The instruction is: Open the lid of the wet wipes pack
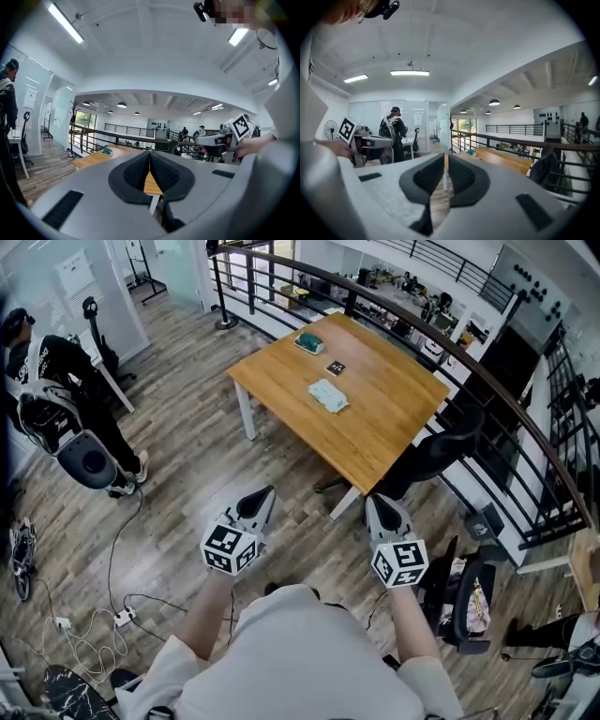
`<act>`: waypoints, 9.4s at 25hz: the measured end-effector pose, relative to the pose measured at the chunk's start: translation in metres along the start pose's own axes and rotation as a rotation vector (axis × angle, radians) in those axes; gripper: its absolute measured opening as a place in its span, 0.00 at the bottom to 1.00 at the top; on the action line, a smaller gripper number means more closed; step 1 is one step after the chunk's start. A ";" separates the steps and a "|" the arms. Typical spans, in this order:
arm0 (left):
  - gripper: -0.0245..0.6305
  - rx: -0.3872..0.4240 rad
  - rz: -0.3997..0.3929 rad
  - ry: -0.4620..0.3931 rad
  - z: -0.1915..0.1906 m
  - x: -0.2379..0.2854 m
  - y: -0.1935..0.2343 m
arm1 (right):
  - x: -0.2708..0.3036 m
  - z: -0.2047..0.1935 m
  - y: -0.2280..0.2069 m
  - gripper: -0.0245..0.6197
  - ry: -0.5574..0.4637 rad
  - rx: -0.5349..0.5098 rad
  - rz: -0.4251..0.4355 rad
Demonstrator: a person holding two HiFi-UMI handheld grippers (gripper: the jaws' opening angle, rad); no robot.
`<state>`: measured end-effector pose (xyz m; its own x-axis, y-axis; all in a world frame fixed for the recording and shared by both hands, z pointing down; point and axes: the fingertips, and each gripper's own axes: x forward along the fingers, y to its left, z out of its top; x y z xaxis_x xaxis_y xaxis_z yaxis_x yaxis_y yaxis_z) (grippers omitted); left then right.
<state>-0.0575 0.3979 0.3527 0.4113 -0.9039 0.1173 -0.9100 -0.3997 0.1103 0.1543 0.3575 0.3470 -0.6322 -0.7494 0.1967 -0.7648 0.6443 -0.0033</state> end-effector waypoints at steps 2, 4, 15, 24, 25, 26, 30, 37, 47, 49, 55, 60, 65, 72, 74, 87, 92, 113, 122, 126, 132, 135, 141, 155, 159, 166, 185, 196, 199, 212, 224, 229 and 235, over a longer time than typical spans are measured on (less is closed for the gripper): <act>0.04 -0.001 0.004 0.000 0.000 -0.002 0.004 | 0.001 -0.001 0.004 0.07 0.002 0.002 -0.001; 0.06 -0.004 0.005 0.000 -0.002 -0.004 0.009 | 0.003 -0.004 0.008 0.08 0.005 0.004 -0.005; 0.12 -0.013 -0.041 0.000 -0.006 -0.011 0.031 | 0.016 -0.012 0.031 0.17 0.025 0.008 -0.038; 0.12 -0.013 -0.082 0.031 -0.021 -0.018 0.050 | 0.027 -0.025 0.050 0.20 0.048 0.028 -0.070; 0.12 -0.012 -0.084 0.036 -0.022 -0.017 0.053 | 0.030 -0.026 0.051 0.21 0.052 0.032 -0.070; 0.12 -0.013 -0.084 0.040 -0.024 -0.017 0.056 | 0.032 -0.028 0.052 0.21 0.056 0.035 -0.070; 0.12 -0.021 -0.086 0.046 -0.025 -0.009 0.068 | 0.047 -0.029 0.052 0.21 0.070 0.037 -0.065; 0.12 -0.029 -0.080 0.057 -0.025 0.027 0.094 | 0.094 -0.027 0.030 0.21 0.084 0.028 -0.054; 0.12 -0.029 -0.055 0.068 -0.007 0.126 0.138 | 0.186 -0.014 -0.039 0.21 0.107 0.014 -0.012; 0.12 -0.026 -0.047 0.066 -0.002 0.145 0.145 | 0.204 -0.010 -0.053 0.21 0.108 0.012 0.002; 0.12 -0.029 -0.021 0.063 0.009 0.206 0.161 | 0.253 -0.006 -0.098 0.21 0.122 0.011 0.054; 0.12 -0.037 -0.012 0.067 0.014 0.252 0.171 | 0.286 -0.012 -0.132 0.21 0.147 0.021 0.075; 0.12 -0.042 -0.019 0.095 0.009 0.289 0.190 | 0.317 -0.018 -0.154 0.21 0.167 0.038 0.075; 0.12 -0.042 -0.085 0.120 0.013 0.362 0.228 | 0.371 -0.021 -0.198 0.21 0.194 0.066 0.022; 0.12 -0.036 -0.116 0.126 0.014 0.383 0.241 | 0.389 -0.020 -0.207 0.21 0.199 0.076 0.005; 0.12 0.012 -0.361 0.227 0.003 0.511 0.324 | 0.501 -0.035 -0.252 0.21 0.276 0.174 -0.156; 0.12 0.063 -0.473 0.274 -0.020 0.554 0.342 | 0.529 -0.061 -0.268 0.21 0.326 0.211 -0.237; 0.12 0.360 -0.692 0.400 -0.155 0.677 0.325 | 0.605 -0.201 -0.305 0.21 0.515 0.301 -0.187; 0.14 0.669 -0.785 0.479 -0.236 0.696 0.310 | 0.636 -0.266 -0.309 0.21 0.613 0.247 -0.092; 0.14 0.808 -0.832 0.504 -0.269 0.701 0.304 | 0.648 -0.289 -0.311 0.21 0.660 0.173 -0.059; 0.16 1.040 -0.934 0.537 -0.304 0.699 0.301 | 0.658 -0.309 -0.310 0.21 0.683 0.136 -0.025; 0.17 1.106 -0.967 0.547 -0.315 0.697 0.302 | 0.660 -0.315 -0.309 0.21 0.690 0.129 -0.016; 0.17 1.188 -0.990 0.532 -0.326 0.699 0.303 | 0.664 -0.319 -0.310 0.21 0.693 0.135 -0.011; 0.16 1.243 -1.029 0.550 -0.325 0.700 0.300 | 0.667 -0.326 -0.308 0.21 0.725 0.109 0.015; 0.17 1.219 -1.048 0.560 -0.317 0.700 0.297 | 0.666 -0.327 -0.307 0.21 0.726 0.104 0.023; 0.14 1.117 -1.052 0.549 -0.293 0.709 0.291 | 0.668 -0.328 -0.307 0.21 0.728 0.104 0.029; 0.21 1.113 -0.960 0.473 -0.290 0.784 0.297 | 0.668 -0.329 -0.307 0.21 0.710 0.120 0.015; 0.25 1.158 -0.943 0.418 -0.279 0.785 0.300 | 0.663 -0.314 -0.306 0.21 0.718 0.075 -0.022; 0.25 1.171 -0.938 0.402 -0.266 0.778 0.304 | 0.658 -0.302 -0.303 0.21 0.717 0.068 -0.045; 0.25 1.109 -0.844 0.359 -0.163 0.719 0.327 | 0.615 -0.194 -0.313 0.21 0.610 0.101 -0.223; 0.20 0.675 -0.596 0.370 -0.058 0.645 0.321 | 0.538 -0.099 -0.306 0.21 0.495 0.137 -0.290; 0.18 0.506 -0.502 0.341 -0.021 0.616 0.311 | 0.513 -0.060 -0.305 0.20 0.420 0.100 -0.267; 0.13 0.411 -0.394 0.297 0.018 0.580 0.301 | 0.488 -0.017 -0.310 0.17 0.316 0.064 -0.259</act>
<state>-0.0941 -0.2496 0.4361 0.6623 -0.6203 0.4202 -0.6095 -0.7722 -0.1795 0.0852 -0.2054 0.4607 -0.3565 -0.7955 0.4900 -0.9061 0.4223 0.0264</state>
